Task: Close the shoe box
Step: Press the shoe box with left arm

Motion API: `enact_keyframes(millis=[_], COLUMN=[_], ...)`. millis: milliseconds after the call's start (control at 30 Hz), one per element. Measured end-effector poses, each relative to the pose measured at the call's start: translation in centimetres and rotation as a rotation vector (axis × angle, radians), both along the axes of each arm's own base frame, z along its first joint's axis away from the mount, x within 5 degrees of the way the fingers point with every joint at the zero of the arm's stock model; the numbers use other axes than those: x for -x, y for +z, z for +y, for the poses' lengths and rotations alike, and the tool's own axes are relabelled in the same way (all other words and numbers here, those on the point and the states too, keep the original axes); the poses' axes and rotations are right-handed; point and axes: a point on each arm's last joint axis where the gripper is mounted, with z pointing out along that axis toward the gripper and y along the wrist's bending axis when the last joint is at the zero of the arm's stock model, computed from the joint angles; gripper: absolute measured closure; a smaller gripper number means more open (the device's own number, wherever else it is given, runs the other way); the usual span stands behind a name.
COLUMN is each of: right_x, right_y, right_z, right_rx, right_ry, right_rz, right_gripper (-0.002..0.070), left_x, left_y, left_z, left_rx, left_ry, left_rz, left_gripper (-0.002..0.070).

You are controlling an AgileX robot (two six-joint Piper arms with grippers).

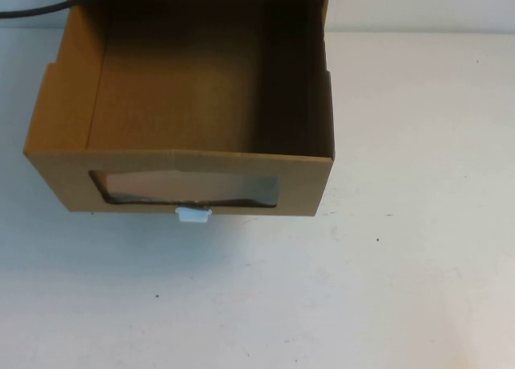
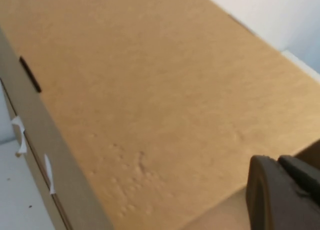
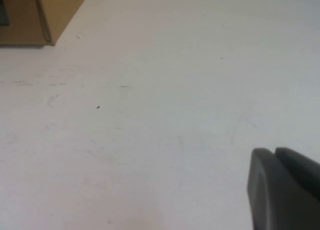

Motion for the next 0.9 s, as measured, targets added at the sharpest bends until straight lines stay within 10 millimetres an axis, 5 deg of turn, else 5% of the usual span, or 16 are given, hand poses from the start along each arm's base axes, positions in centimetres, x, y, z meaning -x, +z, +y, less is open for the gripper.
enact_keyframes(millis=[200, 367, 600, 900], right_x=[0.0, 0.0, 0.0, -0.3], right_y=[0.0, 0.0, 0.1, 2.4], right_z=[0.0, 0.0, 0.1, 0.1], right_rx=[0.000, 0.000, -0.028, -0.634], right_ry=[0.000, 0.000, -0.001, -0.080], right_rz=[0.000, 0.000, -0.014, -0.197], right_gripper=[0.0689, 0.0689, 0.0689, 0.0689], left_x=[-5.5, -8.0, -8.5, -8.5], left_y=[-4.3, -7.2, -7.1, -7.1], left_z=[-0.1, -0.5, -0.7, -0.7], left_rx=[0.040, 0.061, 0.063, 0.069], left_ry=[-0.048, -0.103, -0.123, -0.124], left_rz=[0.114, 0.202, 0.198, 0.203], left_gripper=[0.0680, 0.0680, 0.0680, 0.0680])
